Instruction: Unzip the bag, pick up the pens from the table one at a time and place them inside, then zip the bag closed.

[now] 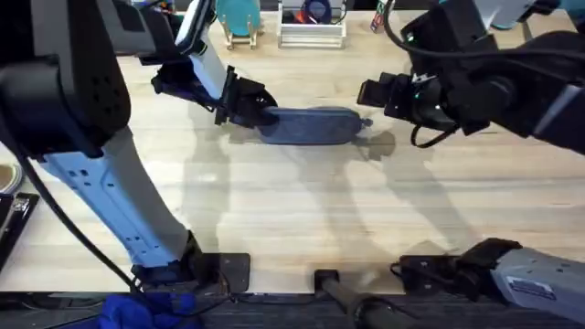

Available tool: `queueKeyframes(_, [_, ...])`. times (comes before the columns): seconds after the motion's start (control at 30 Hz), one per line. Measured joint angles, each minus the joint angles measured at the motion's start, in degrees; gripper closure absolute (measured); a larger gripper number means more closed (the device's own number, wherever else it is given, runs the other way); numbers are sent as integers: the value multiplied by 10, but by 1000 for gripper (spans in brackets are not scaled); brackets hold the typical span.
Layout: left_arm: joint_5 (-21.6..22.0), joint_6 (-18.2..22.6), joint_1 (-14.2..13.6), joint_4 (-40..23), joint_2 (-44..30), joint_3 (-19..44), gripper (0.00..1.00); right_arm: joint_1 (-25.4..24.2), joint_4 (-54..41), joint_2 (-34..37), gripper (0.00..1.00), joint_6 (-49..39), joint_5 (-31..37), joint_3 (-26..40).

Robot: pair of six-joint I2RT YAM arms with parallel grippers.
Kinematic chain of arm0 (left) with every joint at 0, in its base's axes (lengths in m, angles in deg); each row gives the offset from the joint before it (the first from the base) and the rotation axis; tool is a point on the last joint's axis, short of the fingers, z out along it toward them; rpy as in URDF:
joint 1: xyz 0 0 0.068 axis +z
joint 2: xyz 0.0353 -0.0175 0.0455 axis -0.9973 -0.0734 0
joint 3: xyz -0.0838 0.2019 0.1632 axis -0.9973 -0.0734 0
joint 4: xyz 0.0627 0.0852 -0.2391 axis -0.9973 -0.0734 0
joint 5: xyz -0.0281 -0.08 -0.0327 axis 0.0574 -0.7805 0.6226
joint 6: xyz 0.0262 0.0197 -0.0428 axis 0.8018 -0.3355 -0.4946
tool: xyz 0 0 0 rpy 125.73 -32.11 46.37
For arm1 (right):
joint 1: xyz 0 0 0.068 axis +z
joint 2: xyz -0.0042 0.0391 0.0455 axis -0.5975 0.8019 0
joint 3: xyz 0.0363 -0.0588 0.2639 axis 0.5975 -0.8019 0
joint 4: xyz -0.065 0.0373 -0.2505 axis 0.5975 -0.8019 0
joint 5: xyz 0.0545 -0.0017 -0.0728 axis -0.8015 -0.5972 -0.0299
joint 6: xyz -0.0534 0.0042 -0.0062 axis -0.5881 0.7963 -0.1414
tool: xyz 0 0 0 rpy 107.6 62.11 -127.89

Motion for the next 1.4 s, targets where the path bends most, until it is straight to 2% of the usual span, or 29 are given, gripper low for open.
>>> queueKeyframes(0.03, [0, 0, 0, 0, 0, 0, 952, 0, 0, -4, 5, -2, 0, 0])
queueKeyframes(0.07, [0, 0, 0, 0, 0, 0, 863, 0, 0, -6, 5, -4, 0, 0])
queueKeyframes(0.23, [-3, 0, 1, 0, 0, 0, 82, 0, -5, -6, 5, -9, 0, 0])
queueKeyframes(0.27, [-3, 0, 1, -2, 0, 0, 29, 0, -7, -7, 6, -9, 0, 0])
queueKeyframes(0.5, [-5, 0, 11, -43, 0, 2, 5, 0, -10, -6, 6, -27, 0, 0])
queueKeyframes(0.73, [-5, 0, 26, -135, 0, 22, 4, 0, -10, -6, 5, -44, 0, 0])
queueKeyframes(0.9, [-15, 0, 34, -146, 0, 26, 4, 0, -10, -7, 5, -70, 0, 5])
queueKeyframes(1.13, [-49, 0, 33, -146, 0, 26, 5, 0, 4, -7, 5, -87, 0, 11])
queueKeyframes(1.2, [-70, -2, 33, -158, 0, 26, 5, 0, 10, -7, 6, -95, 0, 11])
queueKeyframes(1.3, [-105, -33, 33, -195, 0, 26, 4, 0, 25, -7, 5, -103, 1, 11])
queueKeyframes(1.4, [-126, -59, 34, -182, 0, 26, 5, 0, 43, -6, 6, -110, 1, 11])
